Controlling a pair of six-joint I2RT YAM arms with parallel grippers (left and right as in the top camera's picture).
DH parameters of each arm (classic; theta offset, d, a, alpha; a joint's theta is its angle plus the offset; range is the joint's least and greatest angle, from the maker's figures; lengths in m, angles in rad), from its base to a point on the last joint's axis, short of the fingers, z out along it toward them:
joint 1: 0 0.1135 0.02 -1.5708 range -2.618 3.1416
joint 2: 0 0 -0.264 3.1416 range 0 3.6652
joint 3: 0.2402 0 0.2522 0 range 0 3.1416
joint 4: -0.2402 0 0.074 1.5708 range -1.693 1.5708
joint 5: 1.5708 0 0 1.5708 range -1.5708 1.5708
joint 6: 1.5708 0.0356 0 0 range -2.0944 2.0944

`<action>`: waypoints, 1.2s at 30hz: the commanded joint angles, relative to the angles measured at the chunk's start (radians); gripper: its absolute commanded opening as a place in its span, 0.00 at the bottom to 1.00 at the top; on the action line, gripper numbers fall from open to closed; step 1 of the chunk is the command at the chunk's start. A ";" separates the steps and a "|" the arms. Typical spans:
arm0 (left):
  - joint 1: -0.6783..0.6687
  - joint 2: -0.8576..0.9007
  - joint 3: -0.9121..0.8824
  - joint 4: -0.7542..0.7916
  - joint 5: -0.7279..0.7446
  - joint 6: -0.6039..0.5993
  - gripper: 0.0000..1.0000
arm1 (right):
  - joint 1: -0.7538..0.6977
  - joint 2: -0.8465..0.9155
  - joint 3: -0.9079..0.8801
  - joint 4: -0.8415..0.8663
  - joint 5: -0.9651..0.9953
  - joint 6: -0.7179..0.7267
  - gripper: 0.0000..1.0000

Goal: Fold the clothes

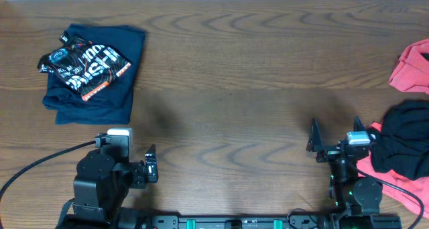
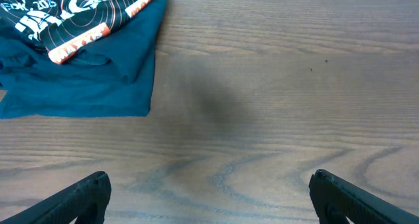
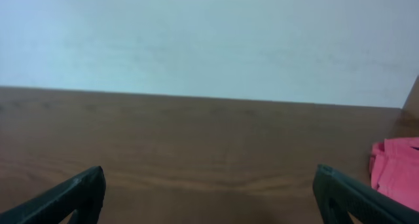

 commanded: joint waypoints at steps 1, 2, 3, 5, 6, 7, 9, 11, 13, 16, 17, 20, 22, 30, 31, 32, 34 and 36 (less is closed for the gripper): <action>0.002 -0.002 -0.001 -0.003 -0.011 0.017 0.98 | -0.011 -0.007 -0.001 -0.008 -0.007 -0.070 0.99; 0.002 -0.002 -0.001 -0.004 -0.011 0.017 0.98 | -0.011 -0.007 -0.001 -0.028 -0.007 -0.070 0.99; 0.002 -0.002 -0.001 -0.004 -0.011 0.017 0.98 | -0.011 -0.007 -0.001 -0.066 -0.008 -0.067 0.99; 0.002 -0.002 -0.001 -0.004 -0.011 0.017 0.98 | -0.011 -0.006 -0.001 -0.090 -0.016 -0.043 0.99; 0.002 -0.002 -0.001 -0.003 -0.011 0.017 0.98 | -0.010 -0.006 -0.001 -0.083 -0.015 -0.037 0.99; 0.002 -0.002 -0.001 -0.003 -0.011 0.017 0.98 | -0.010 -0.006 -0.001 -0.092 -0.015 -0.037 0.99; 0.002 -0.002 -0.001 -0.004 -0.011 0.017 0.98 | -0.010 -0.006 -0.001 -0.089 -0.014 -0.037 0.99; 0.002 -0.002 -0.001 -0.003 -0.011 0.017 0.98 | -0.010 -0.006 -0.001 -0.089 -0.014 -0.037 0.99; 0.002 -0.002 -0.001 -0.004 -0.011 0.017 0.98 | -0.010 -0.006 -0.001 -0.090 -0.014 -0.037 0.99; 0.002 -0.002 -0.001 -0.004 -0.011 0.017 0.98 | -0.010 -0.006 -0.001 -0.090 -0.014 -0.037 0.99; 0.002 -0.002 -0.001 -0.004 -0.011 0.017 0.98 | -0.010 -0.006 -0.001 -0.090 -0.014 -0.037 0.99; 0.002 -0.002 -0.001 -0.004 -0.011 0.017 0.98 | -0.010 -0.006 -0.001 -0.089 -0.014 -0.037 0.99; 0.002 -0.002 -0.001 -0.003 -0.011 0.017 0.98 | -0.010 -0.006 -0.001 -0.090 -0.014 -0.037 0.99; 0.002 -0.002 -0.001 -0.003 -0.011 0.017 0.98 | -0.010 -0.006 -0.001 -0.090 -0.014 -0.037 0.99; 0.002 -0.002 -0.001 -0.003 -0.011 0.017 0.98 | -0.010 -0.006 -0.001 -0.089 -0.014 -0.037 0.99; 0.002 -0.002 -0.001 -0.003 -0.011 0.017 0.98 | -0.010 -0.006 -0.001 -0.090 -0.014 -0.037 0.99; 0.002 -0.002 -0.001 -0.003 -0.011 0.017 0.98 | -0.010 -0.006 -0.001 -0.090 -0.014 -0.037 0.99; 0.002 -0.002 -0.001 -0.003 -0.011 0.017 0.98 | -0.010 -0.006 -0.001 -0.090 -0.014 -0.037 0.99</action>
